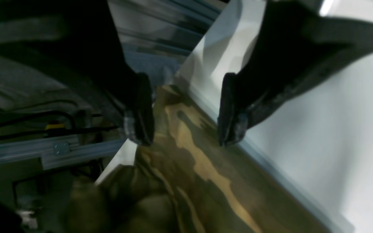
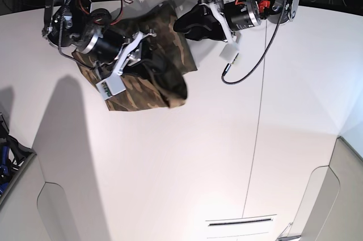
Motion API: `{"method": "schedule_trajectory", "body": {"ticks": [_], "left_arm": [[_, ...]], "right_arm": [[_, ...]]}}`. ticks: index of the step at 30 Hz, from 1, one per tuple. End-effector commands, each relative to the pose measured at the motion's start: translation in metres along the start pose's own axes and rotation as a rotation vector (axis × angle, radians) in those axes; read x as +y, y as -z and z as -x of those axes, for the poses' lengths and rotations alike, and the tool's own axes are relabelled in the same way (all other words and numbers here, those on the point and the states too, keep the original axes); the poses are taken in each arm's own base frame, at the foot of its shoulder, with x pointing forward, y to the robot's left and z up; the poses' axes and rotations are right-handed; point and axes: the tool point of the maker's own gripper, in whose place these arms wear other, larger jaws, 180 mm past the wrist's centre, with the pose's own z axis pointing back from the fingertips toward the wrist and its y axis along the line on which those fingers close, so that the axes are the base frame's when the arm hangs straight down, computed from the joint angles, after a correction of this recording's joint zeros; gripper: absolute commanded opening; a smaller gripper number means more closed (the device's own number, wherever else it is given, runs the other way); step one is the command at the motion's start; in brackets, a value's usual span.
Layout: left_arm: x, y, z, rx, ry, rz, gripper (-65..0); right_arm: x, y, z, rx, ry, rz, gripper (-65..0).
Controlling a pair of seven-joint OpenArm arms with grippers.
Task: Fold the T-shirt properly
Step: 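Grasp the other end with the right gripper and fold it over, then flatten and square the folded bundle with both grippers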
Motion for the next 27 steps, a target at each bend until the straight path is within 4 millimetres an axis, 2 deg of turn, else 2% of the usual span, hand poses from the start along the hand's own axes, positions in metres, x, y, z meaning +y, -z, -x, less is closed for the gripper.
{"method": "schedule_trajectory", "body": {"ticks": [1, 5, 8, 10, 13, 16, 18, 26, 27], "left_arm": [[-0.005, -0.002, -0.008, -0.028, 0.012, 0.02, -30.4], [-0.003, -0.004, -0.008, -0.027, 0.014, 0.016, -30.4], [-0.003, -0.004, -0.008, -0.026, 0.014, 0.016, -30.4], [-0.003, -0.004, -0.005, -0.012, 0.014, 0.016, -30.4], [-0.006, -0.004, 0.001, 0.021, 0.003, 0.032, -30.4], [-0.01, -0.006, 0.002, 0.03, -0.024, 0.061, -30.4], [-0.01, -0.01, -0.001, 0.022, -0.039, 0.069, -30.4], [0.008, -0.029, -0.02, -0.065, -0.066, 0.022, -30.4], [0.009, -0.03, -0.021, -0.07, -0.067, 0.017, -30.4]], "right_arm": [[0.014, 0.004, -0.01, -0.037, -0.015, -0.049, -42.1], [0.046, 0.017, -0.005, 0.0, -0.053, -0.145, -41.3], [0.064, 0.018, -0.006, 0.01, -0.091, -0.189, -41.3], [0.071, 0.013, -0.012, 0.003, -0.128, -0.192, -41.3], [0.071, -0.001, -0.029, -0.036, -0.196, -0.145, -41.4], [0.062, -0.019, -0.05, -0.096, -0.256, -0.061, -41.4], [0.05, -0.028, -0.056, -0.114, -0.272, -0.001, -41.4], [-0.023, -0.068, -0.062, -0.157, -0.185, 0.24, -41.5], [-0.032, -0.073, -0.062, -0.16, -0.18, 0.264, -43.1]]}}
